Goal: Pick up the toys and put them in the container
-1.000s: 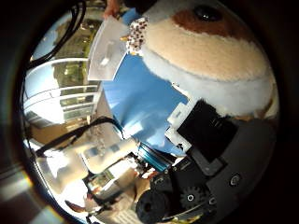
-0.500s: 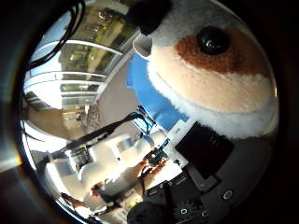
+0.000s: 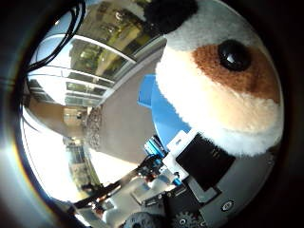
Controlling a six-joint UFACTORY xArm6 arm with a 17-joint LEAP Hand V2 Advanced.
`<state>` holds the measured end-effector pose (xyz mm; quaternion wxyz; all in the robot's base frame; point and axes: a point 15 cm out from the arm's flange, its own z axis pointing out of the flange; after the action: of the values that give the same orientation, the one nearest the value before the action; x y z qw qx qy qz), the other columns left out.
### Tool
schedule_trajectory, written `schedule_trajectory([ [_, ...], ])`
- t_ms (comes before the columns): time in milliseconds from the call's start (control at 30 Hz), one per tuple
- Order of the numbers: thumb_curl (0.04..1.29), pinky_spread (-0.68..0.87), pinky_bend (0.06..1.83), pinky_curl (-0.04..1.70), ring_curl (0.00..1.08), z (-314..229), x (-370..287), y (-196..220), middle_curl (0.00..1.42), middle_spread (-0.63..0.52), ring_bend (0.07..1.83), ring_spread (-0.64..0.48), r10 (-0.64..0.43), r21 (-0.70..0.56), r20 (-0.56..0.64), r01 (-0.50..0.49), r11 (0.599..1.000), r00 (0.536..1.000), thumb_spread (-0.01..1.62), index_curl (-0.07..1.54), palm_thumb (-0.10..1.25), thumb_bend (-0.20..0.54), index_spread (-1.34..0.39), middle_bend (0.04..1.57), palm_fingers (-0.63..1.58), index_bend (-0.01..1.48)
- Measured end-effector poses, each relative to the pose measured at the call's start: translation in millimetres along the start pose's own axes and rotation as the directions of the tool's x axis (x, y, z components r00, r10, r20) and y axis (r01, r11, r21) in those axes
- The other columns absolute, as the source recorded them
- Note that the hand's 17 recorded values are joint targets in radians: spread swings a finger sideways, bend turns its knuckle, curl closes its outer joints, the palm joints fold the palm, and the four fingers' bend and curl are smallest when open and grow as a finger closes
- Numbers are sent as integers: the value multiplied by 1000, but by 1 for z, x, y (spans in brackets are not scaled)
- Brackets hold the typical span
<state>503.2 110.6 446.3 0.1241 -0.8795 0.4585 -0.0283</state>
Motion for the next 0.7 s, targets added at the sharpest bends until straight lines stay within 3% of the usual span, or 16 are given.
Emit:
schedule_trajectory([
  [300,895,111,1636,894,824,58,-16,-93,1004,-162,1584,-113,53,165,-34,-47,985,998,1035,1325,972,-15,-1280,1418,786,459],
  [467,909,112,1621,900,815,89,-26,-125,995,-159,1583,-108,66,216,-37,-57,975,997,1020,1373,945,-20,-1270,1414,796,450],
  [700,860,137,1484,879,753,137,-19,-146,938,-139,1489,-56,83,235,-45,-70,969,996,1018,1395,768,-46,-1242,1332,846,524],
])
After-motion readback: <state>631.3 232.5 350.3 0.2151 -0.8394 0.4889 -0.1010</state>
